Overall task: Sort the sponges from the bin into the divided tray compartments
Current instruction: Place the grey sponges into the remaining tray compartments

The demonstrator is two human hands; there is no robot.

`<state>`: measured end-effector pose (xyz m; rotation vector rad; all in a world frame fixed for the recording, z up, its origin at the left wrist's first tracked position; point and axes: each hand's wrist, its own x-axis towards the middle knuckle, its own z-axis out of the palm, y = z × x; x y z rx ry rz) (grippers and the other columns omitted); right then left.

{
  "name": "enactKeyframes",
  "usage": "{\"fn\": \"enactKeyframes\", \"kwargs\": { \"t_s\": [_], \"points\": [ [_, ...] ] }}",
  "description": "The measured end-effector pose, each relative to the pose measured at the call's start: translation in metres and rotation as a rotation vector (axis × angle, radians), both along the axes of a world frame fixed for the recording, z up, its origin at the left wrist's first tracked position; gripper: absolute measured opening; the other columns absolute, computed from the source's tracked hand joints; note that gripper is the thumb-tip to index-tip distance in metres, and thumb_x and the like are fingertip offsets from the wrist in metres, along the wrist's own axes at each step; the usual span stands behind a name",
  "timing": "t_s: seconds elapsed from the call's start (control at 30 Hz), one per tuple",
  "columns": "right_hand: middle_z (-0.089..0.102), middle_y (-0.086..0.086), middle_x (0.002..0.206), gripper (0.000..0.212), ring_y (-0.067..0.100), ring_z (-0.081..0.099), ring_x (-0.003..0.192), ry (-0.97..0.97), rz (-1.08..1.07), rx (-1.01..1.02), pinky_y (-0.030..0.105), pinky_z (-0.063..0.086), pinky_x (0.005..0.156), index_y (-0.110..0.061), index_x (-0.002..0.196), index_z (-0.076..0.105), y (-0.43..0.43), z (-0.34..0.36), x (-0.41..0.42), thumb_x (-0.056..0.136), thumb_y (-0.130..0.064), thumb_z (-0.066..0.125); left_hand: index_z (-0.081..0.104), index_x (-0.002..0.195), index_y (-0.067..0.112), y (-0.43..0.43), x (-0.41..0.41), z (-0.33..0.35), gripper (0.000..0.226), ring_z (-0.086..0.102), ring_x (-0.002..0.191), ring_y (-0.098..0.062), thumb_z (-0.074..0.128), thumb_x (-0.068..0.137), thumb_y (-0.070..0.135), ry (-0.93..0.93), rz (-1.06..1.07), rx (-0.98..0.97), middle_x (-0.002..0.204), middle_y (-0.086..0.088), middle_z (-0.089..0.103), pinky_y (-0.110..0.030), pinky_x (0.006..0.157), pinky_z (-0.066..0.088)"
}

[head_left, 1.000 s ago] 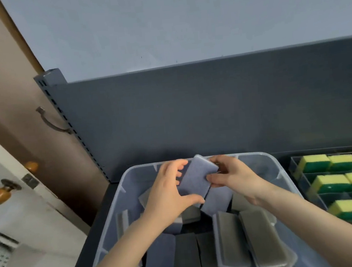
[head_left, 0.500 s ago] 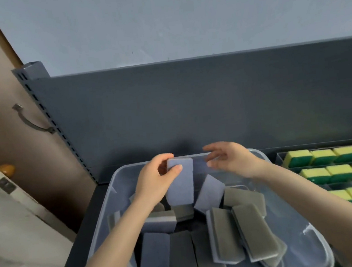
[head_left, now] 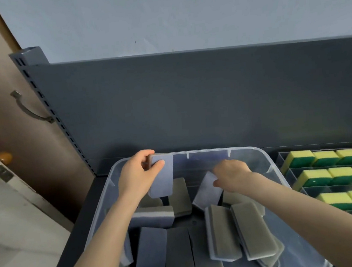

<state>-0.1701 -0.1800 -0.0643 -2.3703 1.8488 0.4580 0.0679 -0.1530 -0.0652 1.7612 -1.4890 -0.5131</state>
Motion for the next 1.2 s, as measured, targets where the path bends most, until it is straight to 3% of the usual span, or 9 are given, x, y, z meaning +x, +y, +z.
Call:
{"fn": "enactKeyframes", "kwargs": {
  "t_s": [0.13,0.27,0.4,0.57,0.7,0.83,1.2],
  "points": [
    [0.058,0.003,0.119,0.054,0.026,0.056,0.110,-0.167,-0.155,0.082,0.033,0.044,0.082,-0.020,0.121,0.052,0.000,-0.026,-0.001,0.081,-0.055,0.058,0.059,0.115,0.031,0.001,-0.002,0.000,0.036,0.059,0.090,-0.008,0.069,0.081,0.040,-0.028,-0.021,0.015,0.097,0.017,0.062,-0.036,0.079,0.053],
    [0.055,0.004,0.120,0.071,0.026,0.055,0.109,-0.367,-0.155,0.126,0.038,0.048,0.088,-0.016,0.126,0.043,0.007,-0.040,0.005,0.071,-0.053,0.070,0.059,0.116,0.030,0.003,-0.003,0.001,0.037,0.058,0.090,-0.009,0.069,0.082,0.040,-0.047,-0.035,0.021,0.099,0.015,0.062,-0.036,0.079,0.052],
    [0.054,-0.002,0.100,0.051,0.016,0.052,0.091,-0.593,-0.161,0.059,0.029,0.045,0.077,-0.015,0.105,0.048,0.008,-0.027,0.009,0.068,-0.035,0.078,0.058,0.115,0.030,0.004,-0.004,0.004,0.035,0.058,0.091,-0.009,0.068,0.083,0.040,-0.050,-0.050,0.016,0.100,0.014,0.062,-0.036,0.077,0.053],
    [0.064,-0.008,0.103,0.054,0.012,0.059,0.099,-0.807,-0.159,-0.099,0.020,0.042,0.081,-0.020,0.114,0.060,0.009,-0.002,0.003,0.064,-0.024,0.080,0.057,0.107,0.032,0.005,-0.005,0.006,0.028,0.059,0.091,-0.010,0.068,0.082,0.036,-0.027,-0.075,0.011,0.098,0.016,0.062,-0.039,0.076,0.053],
    [0.065,-0.009,0.107,0.051,0.011,0.058,0.099,-0.863,-0.170,-0.216,0.017,0.038,0.081,-0.021,0.116,0.062,0.021,0.016,-0.005,0.068,-0.019,0.079,0.054,0.102,0.035,0.008,-0.008,0.007,0.027,0.058,0.091,-0.010,0.069,0.080,0.031,-0.006,-0.110,0.003,0.096,0.019,0.061,-0.037,0.077,0.051],
    [0.063,-0.010,0.108,0.050,0.010,0.057,0.100,-0.892,-0.223,-0.329,0.016,0.036,0.080,-0.021,0.116,0.062,0.032,0.015,-0.007,0.069,-0.017,0.077,0.053,0.111,0.037,0.011,-0.014,0.010,0.035,0.058,0.093,-0.011,0.069,0.081,0.030,-0.007,-0.148,-0.007,0.100,0.020,0.060,-0.034,0.078,0.049],
    [0.066,0.000,0.113,0.050,0.019,0.059,0.106,-0.835,-0.271,-0.421,0.018,0.037,0.084,-0.018,0.116,0.063,0.046,0.012,-0.018,0.068,-0.014,0.078,0.056,0.119,0.033,0.017,-0.023,0.009,0.038,0.054,0.100,-0.011,0.067,0.084,0.025,-0.102,-0.257,-0.047,0.114,0.017,0.059,-0.032,0.080,0.046]
  ]
}}
